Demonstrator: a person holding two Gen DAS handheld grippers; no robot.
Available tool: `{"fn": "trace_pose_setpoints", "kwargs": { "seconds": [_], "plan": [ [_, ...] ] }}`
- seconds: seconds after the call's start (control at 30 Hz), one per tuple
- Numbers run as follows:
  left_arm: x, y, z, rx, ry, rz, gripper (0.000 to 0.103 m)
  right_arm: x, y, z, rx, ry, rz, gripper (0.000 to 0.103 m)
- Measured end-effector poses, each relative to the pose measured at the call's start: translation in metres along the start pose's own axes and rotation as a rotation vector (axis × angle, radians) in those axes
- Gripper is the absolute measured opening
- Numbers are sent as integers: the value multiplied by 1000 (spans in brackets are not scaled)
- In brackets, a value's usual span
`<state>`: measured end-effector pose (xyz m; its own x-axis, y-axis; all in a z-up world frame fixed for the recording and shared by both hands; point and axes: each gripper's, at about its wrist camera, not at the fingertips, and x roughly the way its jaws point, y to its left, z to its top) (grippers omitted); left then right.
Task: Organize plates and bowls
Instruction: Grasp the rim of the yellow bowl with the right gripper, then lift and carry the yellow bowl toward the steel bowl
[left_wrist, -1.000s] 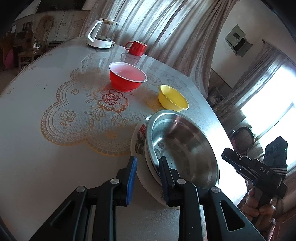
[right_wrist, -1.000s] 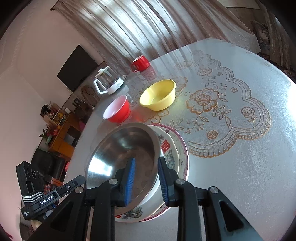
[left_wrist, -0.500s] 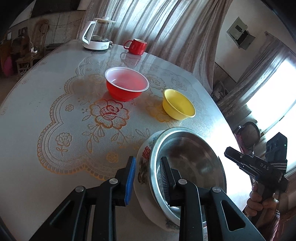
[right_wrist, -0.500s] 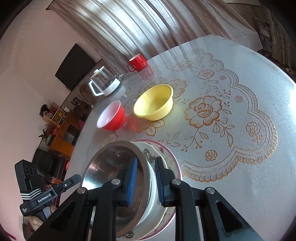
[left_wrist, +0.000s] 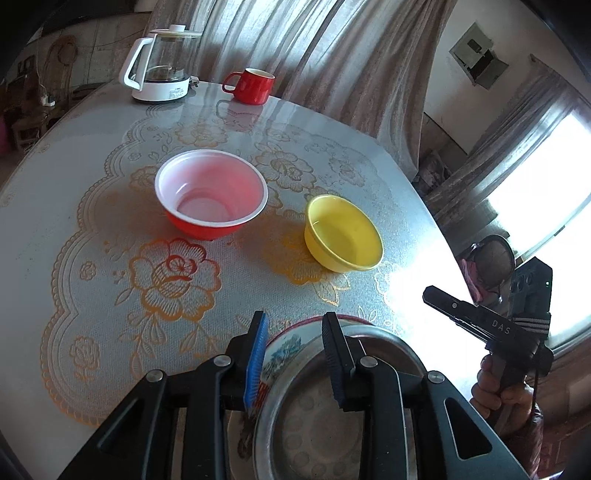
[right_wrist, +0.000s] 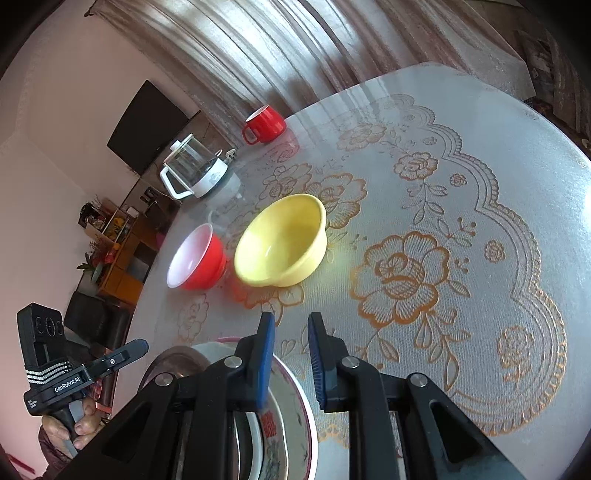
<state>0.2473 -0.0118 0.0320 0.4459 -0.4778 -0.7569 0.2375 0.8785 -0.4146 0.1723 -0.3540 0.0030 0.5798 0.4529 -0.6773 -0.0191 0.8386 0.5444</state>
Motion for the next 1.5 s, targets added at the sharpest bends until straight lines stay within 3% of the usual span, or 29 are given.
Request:
{"fn": "trace_pose_setpoints", "kwargs": {
  "seconds": [0.2, 0.63, 0.87, 1.03, 1.5],
  "plan": [
    [16, -18, 20, 39, 24, -1, 31, 17, -1, 27, -7, 4, -2, 18],
    [59, -22, 51, -39, 91, -39, 31, 54, -15, 52, 75, 18, 5, 18],
    [80, -33, 66, -9, 110, -10, 31, 67, -17, 55, 95, 25, -8, 18],
    [96, -30, 76, -29, 137, -4, 31, 68, -12, 53, 67, 18, -29, 9],
    [117, -26, 82, -35, 162, 42, 27, 76, -18, 52, 100, 38, 1, 12]
  ]
}}
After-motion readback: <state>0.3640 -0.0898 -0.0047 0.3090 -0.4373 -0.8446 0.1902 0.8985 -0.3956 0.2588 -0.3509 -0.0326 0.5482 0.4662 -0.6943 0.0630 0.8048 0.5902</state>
